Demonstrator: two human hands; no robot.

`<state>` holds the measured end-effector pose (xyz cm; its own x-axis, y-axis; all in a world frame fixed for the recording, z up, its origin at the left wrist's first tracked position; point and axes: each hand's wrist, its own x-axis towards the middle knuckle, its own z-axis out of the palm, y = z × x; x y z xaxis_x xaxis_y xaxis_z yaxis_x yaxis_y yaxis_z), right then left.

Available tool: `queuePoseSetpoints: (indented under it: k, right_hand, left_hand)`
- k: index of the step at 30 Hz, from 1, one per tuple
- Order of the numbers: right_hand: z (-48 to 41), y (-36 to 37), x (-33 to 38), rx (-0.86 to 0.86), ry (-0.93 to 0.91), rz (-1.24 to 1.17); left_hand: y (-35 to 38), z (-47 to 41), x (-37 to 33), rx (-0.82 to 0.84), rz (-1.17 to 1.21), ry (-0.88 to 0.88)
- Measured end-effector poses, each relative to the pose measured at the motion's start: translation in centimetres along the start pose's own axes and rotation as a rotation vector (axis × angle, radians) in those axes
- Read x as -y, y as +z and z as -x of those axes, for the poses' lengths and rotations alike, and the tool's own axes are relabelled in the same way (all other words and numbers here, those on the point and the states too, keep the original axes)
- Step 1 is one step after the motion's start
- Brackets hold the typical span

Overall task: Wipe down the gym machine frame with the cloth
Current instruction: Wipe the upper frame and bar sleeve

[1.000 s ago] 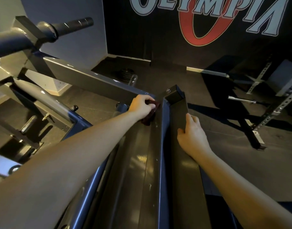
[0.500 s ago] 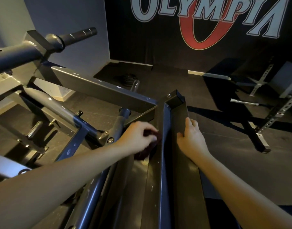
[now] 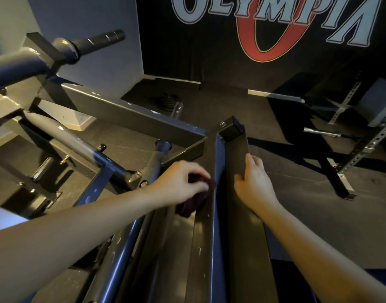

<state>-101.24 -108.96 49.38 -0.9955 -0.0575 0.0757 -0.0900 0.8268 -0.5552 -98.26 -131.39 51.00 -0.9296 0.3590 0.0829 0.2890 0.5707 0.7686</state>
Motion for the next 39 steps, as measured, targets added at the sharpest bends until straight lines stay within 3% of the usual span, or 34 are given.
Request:
queuePoseSetpoints:
  k: [5,12,15,25,32,34,39]
  right_hand:
    - [-0.2,0.2,-0.1,-0.023,0.012,0.004]
    - [-0.3,0.3,0.0,-0.027,0.009,-0.01]
    - [-0.3,0.1,0.2,-0.019,-0.005,0.009]
    - [2.5,-1.4,2.0,0.033,0.023,-0.012]
    - [10.7,-1.7,1.5,0.104,0.01,-0.051]
    - [13.0,-1.7,1.3,0.11,-0.003,-0.029]
    - [14.7,-1.5,1.0,0.115,0.003,-0.034]
  left_hand:
    - [0.5,-10.1,2.3,-0.382,0.075,-0.231]
    - [1.3,-8.4,2.4,-0.43,0.569,-0.512]
    - [2.0,-5.0,1.9,-0.386,0.623,-0.594]
    - [2.9,7.7,-4.5,-0.09,0.224,-0.341]
    - [3.7,17.4,-7.4,0.17,0.079,-0.243]
    - [4.4,17.9,-7.4,0.124,0.042,-0.231]
    - [4.7,10.5,-4.9,-0.188,-0.022,-0.184]
